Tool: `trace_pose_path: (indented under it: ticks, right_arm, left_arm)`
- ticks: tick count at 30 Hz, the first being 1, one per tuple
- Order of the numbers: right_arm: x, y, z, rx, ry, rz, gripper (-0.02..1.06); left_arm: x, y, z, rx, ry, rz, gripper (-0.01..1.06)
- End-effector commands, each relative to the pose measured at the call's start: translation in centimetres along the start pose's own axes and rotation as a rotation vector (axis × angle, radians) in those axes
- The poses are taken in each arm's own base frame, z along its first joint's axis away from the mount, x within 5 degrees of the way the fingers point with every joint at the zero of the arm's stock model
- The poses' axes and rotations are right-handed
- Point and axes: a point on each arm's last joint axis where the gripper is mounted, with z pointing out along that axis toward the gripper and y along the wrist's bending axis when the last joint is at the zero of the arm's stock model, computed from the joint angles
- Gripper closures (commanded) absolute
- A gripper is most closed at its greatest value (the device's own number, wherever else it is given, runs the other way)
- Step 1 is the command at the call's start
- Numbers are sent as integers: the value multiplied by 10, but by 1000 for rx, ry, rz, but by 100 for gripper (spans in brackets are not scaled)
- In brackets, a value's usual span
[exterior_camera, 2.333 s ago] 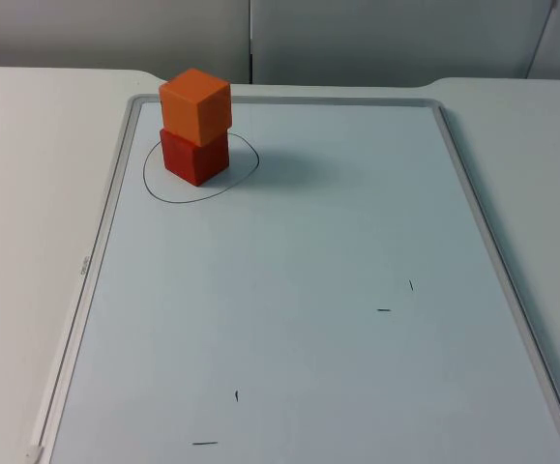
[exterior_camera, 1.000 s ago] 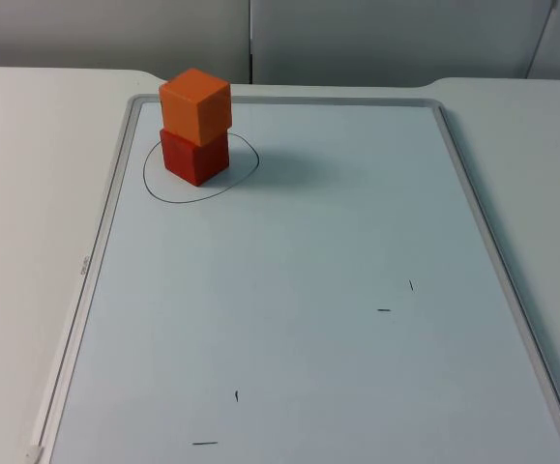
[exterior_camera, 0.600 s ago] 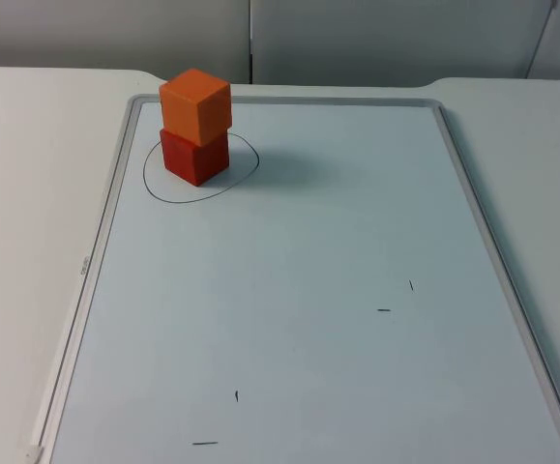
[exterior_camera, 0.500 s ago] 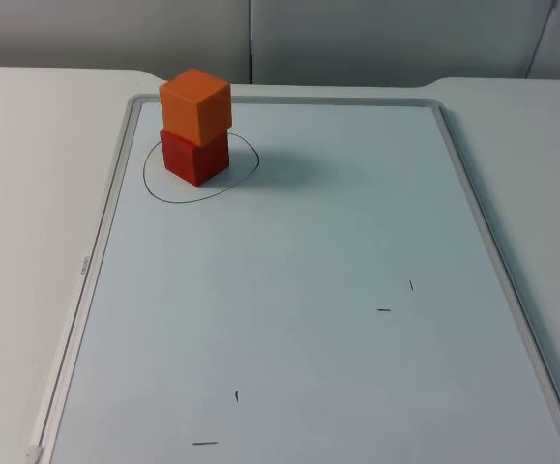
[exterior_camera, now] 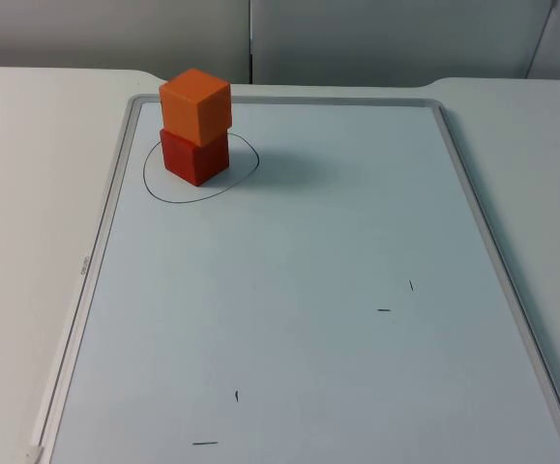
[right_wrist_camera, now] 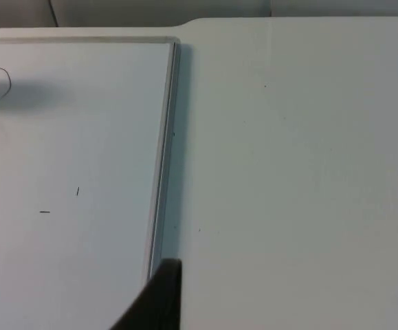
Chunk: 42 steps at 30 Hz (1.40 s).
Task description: Pick up one cube with the left hand and another cube with the right hand. First place the cube in the right hand at the target position, then stack the cube in the left hand on top.
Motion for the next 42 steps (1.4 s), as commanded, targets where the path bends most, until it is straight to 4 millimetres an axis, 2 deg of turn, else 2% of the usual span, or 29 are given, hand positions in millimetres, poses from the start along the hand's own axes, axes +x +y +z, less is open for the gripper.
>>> trace_pose_path:
  ticks: [1,29,42]
  right_arm:
    - [0,0,1,4,-12,1,0]
    - [0,1,1,40,-11,20,0]
    - [0,1,1,40,-11,20,0]
  left_arm:
    - [0,-1,0,11,-12,-8,0]
    - [0,-1,0,-6,-12,-14,0]
    - [-1,-2,0,-227,-10,-127,0]
